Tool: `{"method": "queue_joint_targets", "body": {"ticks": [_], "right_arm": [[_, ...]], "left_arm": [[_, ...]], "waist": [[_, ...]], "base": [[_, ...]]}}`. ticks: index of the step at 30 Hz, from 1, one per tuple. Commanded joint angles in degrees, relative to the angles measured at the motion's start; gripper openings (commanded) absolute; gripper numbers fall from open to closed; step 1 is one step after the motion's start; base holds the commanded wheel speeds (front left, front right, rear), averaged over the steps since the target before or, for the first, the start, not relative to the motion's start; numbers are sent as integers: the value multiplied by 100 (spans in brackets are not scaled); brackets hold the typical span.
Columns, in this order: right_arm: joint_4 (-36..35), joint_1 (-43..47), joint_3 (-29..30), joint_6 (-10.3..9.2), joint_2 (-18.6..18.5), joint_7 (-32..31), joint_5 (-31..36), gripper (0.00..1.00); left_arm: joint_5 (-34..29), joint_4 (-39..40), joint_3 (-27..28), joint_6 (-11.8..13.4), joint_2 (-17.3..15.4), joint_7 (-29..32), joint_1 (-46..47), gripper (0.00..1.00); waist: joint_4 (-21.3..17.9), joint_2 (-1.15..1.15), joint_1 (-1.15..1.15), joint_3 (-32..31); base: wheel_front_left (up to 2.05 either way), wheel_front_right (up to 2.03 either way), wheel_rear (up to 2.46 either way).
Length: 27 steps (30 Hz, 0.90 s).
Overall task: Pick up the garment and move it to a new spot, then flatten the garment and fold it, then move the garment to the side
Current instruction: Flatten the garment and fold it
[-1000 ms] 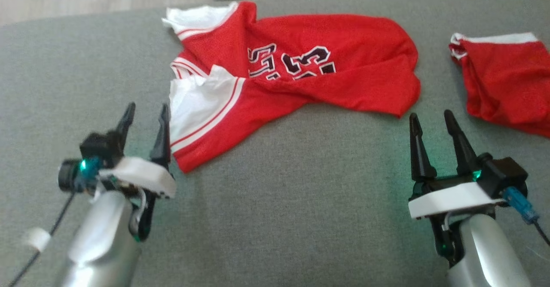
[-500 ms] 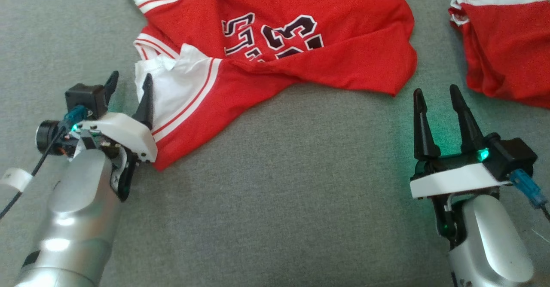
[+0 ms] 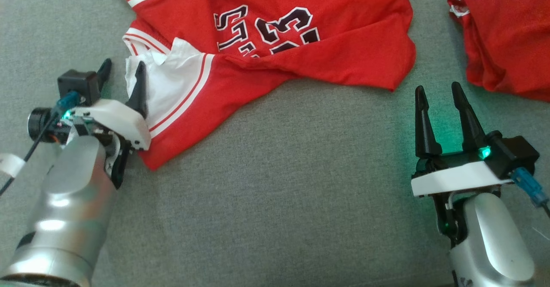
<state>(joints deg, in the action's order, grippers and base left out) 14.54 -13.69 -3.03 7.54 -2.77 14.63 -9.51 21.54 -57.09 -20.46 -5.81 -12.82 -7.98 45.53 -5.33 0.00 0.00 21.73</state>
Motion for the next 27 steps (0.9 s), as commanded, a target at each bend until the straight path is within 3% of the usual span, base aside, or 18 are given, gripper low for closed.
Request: {"method": "queue_joint_targets", "body": {"ticks": [1, 2, 3, 10, 19, 22, 27], "right_arm": [[-179, -146, -124, -5, -10, 37, 20, 100], [-178, -152, -126, -5, -10, 37, 16, 100], [-175, -156, -126, -5, -10, 37, 12, 100], [-129, -165, -101, -5, -10, 37, 16, 100], [-48, -143, -138, -5, -10, 37, -1, 100], [-18, -126, -148, -5, -10, 37, -16, 100], [24, -111, -168, -5, -10, 37, -59, 100]], "left_arm": [[1, 65, 114, -13, -199, -36, 202, 84], [14, 17, 104, -23, -193, -33, 234, 71], [27, -28, 94, -34, -188, -33, 264, 0], [90, -226, -30, -112, -171, -298, 376, 0], [52, 129, -83, -136, -312, -662, 367, 0], [-76, 455, -92, -80, -424, -693, 351, 0], [-459, 1766, 28, 117, -681, -699, 237, 0]], "waist": [[-3, 0, 0, 13], [-6, 0, 0, 25], [-7, 0, 0, 33], [38, 0, 0, -35], [119, 0, 0, -351], [140, 0, 0, -465], [173, 0, 0, -663]], "base": [[0, 0, 0], [0, 0, 0], [0, 0, 0], [0, 0, 0], [0, 0, 0], [0, 0, 0], [0, 0, 0]]}}
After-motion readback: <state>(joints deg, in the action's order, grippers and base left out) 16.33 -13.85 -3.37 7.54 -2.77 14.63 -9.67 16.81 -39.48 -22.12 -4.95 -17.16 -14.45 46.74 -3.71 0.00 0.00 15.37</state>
